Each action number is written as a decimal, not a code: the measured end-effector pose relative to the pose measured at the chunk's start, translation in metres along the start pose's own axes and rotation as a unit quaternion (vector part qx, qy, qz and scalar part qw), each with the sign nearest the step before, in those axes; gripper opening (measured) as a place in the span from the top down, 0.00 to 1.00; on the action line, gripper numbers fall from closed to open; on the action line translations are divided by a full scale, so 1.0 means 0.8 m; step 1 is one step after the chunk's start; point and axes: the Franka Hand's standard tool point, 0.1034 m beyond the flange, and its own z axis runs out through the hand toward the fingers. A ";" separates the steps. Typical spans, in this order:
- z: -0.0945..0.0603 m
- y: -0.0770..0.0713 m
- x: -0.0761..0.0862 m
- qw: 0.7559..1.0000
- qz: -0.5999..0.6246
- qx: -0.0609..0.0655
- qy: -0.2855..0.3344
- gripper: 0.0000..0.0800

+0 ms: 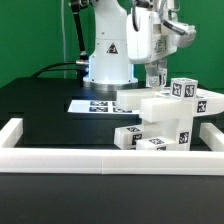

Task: Assemble chair

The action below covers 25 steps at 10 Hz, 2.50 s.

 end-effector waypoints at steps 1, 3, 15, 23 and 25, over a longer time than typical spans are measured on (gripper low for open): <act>0.000 0.000 0.000 1.000 0.018 0.000 -0.003 0.65; 0.001 0.001 -0.001 0.999 0.033 -0.001 -0.002 0.65; 0.000 0.001 -0.002 0.887 -0.462 -0.009 0.010 0.19; -0.004 -0.006 -0.002 0.715 -0.698 -0.023 0.027 0.34; -0.004 -0.006 -0.002 0.715 -0.698 -0.023 0.027 0.57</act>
Offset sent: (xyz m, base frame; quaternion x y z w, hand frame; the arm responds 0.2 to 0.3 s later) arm 0.0000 0.0000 0.0000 0.0000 0.0000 0.0000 1.0000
